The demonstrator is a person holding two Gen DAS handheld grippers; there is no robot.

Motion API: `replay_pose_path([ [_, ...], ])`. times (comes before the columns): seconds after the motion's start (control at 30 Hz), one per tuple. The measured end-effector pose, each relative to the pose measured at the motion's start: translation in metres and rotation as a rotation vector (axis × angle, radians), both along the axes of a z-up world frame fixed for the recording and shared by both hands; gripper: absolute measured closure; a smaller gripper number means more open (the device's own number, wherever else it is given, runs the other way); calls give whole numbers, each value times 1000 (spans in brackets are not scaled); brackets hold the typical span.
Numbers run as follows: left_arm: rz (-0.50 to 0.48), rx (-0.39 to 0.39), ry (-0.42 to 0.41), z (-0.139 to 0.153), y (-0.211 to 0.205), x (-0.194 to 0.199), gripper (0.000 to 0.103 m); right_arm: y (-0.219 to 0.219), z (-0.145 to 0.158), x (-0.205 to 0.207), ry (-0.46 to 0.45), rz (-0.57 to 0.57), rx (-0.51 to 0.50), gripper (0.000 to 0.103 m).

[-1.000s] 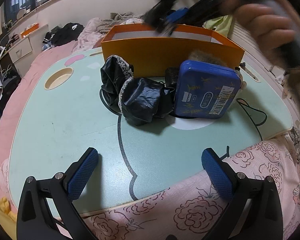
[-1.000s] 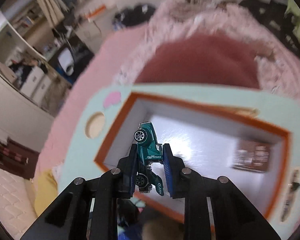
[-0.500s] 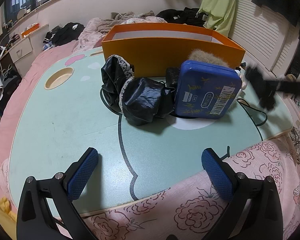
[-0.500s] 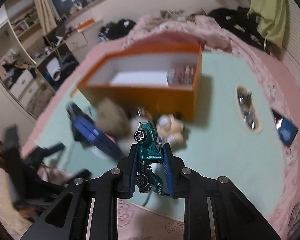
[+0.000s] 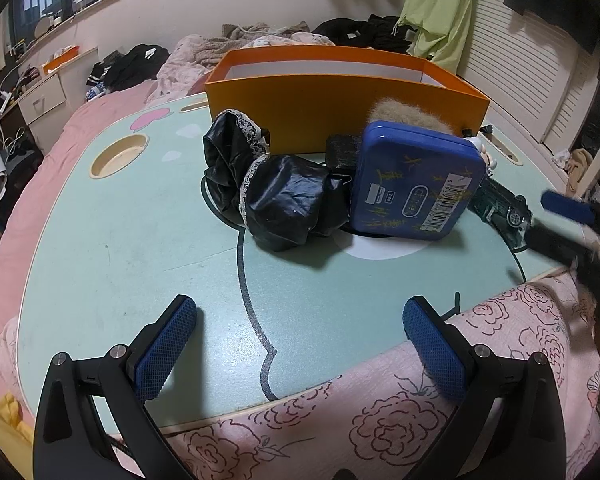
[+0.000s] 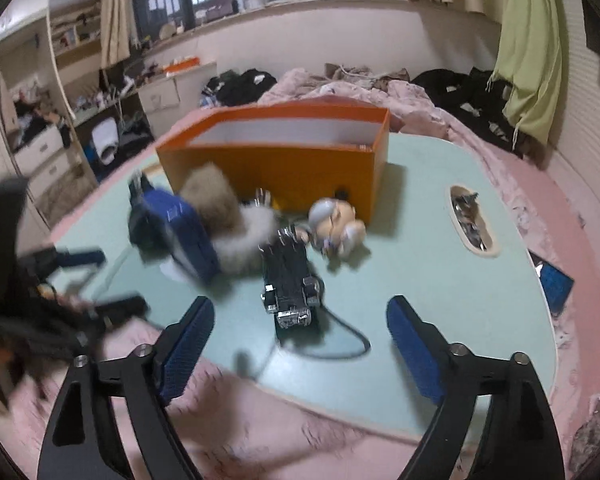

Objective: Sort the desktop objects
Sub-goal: 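Lift the green car out and set it on the table, open right gripper, then reach the left gripper into the box and grasp the brown printed box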

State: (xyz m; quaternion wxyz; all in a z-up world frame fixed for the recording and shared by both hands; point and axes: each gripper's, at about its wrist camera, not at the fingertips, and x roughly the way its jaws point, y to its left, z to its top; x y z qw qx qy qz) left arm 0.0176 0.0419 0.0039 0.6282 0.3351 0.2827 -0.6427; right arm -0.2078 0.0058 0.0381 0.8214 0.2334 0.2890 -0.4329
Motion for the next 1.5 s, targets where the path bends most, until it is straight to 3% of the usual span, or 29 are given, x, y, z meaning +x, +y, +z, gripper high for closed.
replay_pose_path([
  [0.1, 2, 3, -1, 0, 0, 0, 0, 2, -19, 11, 93, -22, -26, 4],
  [0.57, 20, -2, 1, -1, 2, -1, 0, 0, -24, 3, 66, -5, -43, 0],
  [0.7, 27, -27, 49, 5, 6, 7, 0, 0, -24, 3, 66, 0, -44, 0],
  [0.8, 31, -80, 82, 20, 11, 15, 0, 0, -24, 3, 67, 1, -44, 0],
  [1.0, 16, -169, 72, 79, 0, 13, 0, 0, -25, 3, 68, 5, -44, 0],
  [1.2, -94, -61, 139, 114, -74, -14, 1, 0, -25, 3, 68, 8, -44, 0],
  [1.27, -129, -3, 161, 118, -100, -27, 7, 0, -25, 3, 68, 10, -45, 0],
  [1.37, -148, 112, 187, 111, -149, -50, 19, 0, -25, 3, 68, 11, -45, 0],
  [1.5, -111, 221, 123, 89, -202, -78, 25, -1, -25, 3, 68, 14, -45, 0],
])
